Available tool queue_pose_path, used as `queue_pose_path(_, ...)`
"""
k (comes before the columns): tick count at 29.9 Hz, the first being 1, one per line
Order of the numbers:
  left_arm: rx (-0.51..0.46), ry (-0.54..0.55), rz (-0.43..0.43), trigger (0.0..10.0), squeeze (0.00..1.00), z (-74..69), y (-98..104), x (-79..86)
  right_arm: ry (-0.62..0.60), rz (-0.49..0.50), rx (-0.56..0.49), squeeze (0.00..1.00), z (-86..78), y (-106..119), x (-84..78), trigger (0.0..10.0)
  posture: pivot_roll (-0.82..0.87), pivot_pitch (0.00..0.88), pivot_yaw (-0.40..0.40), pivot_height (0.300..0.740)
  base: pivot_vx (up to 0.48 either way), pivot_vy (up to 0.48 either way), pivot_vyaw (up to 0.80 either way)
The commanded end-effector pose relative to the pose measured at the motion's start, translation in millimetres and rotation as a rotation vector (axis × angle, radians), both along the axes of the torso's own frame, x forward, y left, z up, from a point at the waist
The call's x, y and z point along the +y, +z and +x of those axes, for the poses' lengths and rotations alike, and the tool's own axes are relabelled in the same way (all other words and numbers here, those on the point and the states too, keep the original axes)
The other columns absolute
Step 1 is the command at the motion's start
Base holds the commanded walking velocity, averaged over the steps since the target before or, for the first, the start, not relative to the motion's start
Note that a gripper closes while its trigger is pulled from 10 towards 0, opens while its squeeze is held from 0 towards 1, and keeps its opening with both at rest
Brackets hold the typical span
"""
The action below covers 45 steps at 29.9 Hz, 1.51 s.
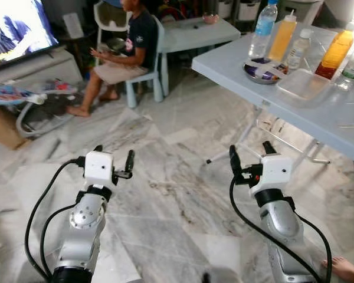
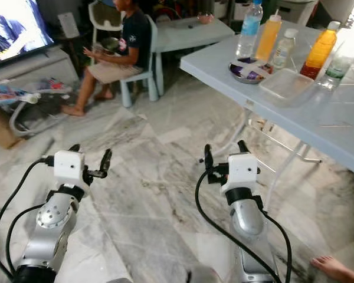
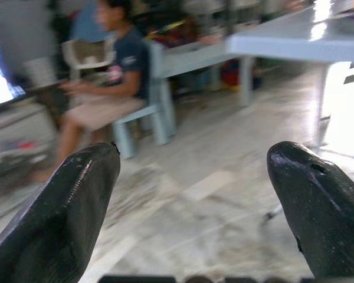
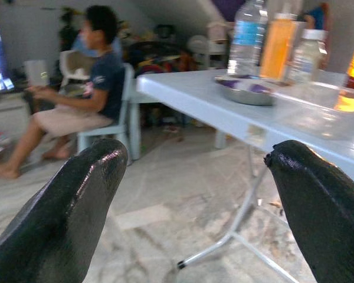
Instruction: Restocking fridge
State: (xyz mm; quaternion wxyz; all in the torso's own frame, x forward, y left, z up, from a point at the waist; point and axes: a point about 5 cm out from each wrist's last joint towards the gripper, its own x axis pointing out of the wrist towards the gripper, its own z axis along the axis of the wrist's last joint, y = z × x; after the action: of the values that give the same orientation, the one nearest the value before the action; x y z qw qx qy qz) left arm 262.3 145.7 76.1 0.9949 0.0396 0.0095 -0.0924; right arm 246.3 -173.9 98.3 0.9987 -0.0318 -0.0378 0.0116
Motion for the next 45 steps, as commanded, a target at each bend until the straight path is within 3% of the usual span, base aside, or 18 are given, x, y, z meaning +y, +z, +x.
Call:
queue_pose_path(1,0.001,-0.039,-0.005,10.0,0.0,-0.4,1.1,-6.8,-0.01,0.017,0.029,0.0,3.1,-1.3,-1.3,10.0,-0.1,0.0,0.054,0.74,0.48,0.0,-0.51)
queue_pose_path(7,0.002,-0.046,-0.011,10.0,0.0,-0.4,1.5,-6.9,-0.003,0.016,0.031,0.0,4.4,-0.7,0.1,10.0,-0.1,0.001,0.053,0.74,0.48,0.0,-0.8)
queue_pose_path(14,-0.002,-0.052,-0.023,10.0,0.0,1.8,3.1,-7.3,0.015,0.015,0.018,0.0,6.1,1.9,2.3,10.0,-0.11,0.0,0.052,0.74,0.48,0.0,0.0)
queue_pose_path(33,-0.086,-0.076,-0.115,10.0,0.0,12.8,29.1,-17.3,0.088,-0.086,-0.07,0.0,10.0,17.8,12.0,10.0,-0.12,0.0,0.045,0.74,0.411,0.0,-0.8)
queue_pose_path(40,-0.088,-0.084,-0.122,10.0,0.0,13.7,30.3,-19.6,0.076,-0.085,-0.075,0.0,9.7,17.7,10.8,10.0,-0.12,0.0,0.044,0.74,0.336,0.0,-0.78)
queue_pose_path(45,-0.096,-0.065,-0.114,10.0,0.0,15.0,31.7,-18.3,0.011,0.005,-0.042,0.0,12.5,15.0,1.6,10.0,-0.12,0.0,0.044,0.74,0.0,0.0,0.0)
